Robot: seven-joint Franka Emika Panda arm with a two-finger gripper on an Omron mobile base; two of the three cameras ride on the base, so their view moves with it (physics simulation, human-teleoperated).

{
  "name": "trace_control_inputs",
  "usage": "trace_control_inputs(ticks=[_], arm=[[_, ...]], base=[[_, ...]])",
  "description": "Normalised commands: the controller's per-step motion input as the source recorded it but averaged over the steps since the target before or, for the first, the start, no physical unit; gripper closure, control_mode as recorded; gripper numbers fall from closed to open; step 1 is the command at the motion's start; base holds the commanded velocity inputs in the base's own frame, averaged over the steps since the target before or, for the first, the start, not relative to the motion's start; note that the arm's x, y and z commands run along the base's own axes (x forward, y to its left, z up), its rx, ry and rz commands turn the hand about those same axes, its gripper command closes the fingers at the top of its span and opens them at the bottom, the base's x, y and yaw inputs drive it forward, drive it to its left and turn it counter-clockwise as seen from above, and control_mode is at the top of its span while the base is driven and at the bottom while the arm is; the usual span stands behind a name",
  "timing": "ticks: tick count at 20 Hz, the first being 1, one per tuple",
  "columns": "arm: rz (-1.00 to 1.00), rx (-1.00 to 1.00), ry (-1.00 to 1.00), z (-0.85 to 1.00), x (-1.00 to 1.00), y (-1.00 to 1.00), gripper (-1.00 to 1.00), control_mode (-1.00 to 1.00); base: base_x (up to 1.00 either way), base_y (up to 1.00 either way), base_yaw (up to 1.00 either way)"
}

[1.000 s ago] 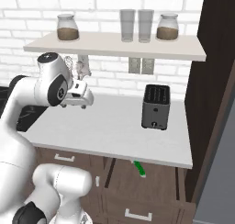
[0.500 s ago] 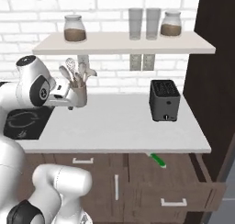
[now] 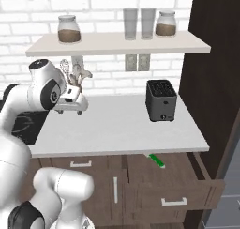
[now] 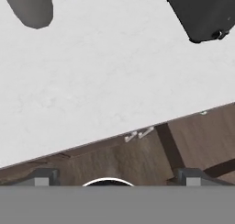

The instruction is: Pick up the knife from the drawer and place it on the cutting board. Then place the meat from the plate to the cutting board.

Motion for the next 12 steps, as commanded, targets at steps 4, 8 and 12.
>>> trace_control_inputs(ticks=[4,8,12], arm=[[0.0,0.2,0.18,-0.98,0.66,-1.0,-1.0,-1.0],[0.02,0.08,0.16,-0.88,0.05,-1.0,-1.0,-1.0],[-0.01,0.04,0.0,-0.54,-0.92,-0.99,-1.0,-1.0]], base=[[0.0,0.0,0.0],[0.0,0.0,0.0],[0.0,0.0,0.0]])
